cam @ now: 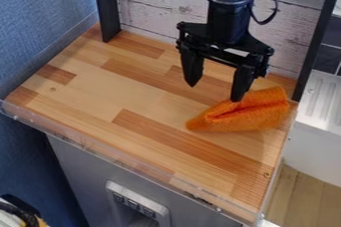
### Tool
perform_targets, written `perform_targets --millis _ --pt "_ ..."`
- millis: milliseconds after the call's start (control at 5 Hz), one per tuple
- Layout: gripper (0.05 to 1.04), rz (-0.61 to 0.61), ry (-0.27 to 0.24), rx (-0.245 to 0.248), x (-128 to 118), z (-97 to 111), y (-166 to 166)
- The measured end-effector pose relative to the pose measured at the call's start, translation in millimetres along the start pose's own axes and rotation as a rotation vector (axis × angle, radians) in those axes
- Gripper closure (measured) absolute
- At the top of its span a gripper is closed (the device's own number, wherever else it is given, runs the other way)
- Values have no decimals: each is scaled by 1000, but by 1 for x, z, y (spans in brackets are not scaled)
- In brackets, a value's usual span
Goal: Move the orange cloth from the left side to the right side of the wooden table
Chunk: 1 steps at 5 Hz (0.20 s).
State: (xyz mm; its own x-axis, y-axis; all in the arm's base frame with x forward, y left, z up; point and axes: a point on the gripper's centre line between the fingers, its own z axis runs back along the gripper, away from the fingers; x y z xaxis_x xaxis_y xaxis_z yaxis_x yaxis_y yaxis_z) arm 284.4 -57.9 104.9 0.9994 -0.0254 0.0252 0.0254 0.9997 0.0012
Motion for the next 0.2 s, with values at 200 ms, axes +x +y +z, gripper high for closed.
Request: perform_targets --millis 200 --pt "85 8 1 -12 -10 8 -8"
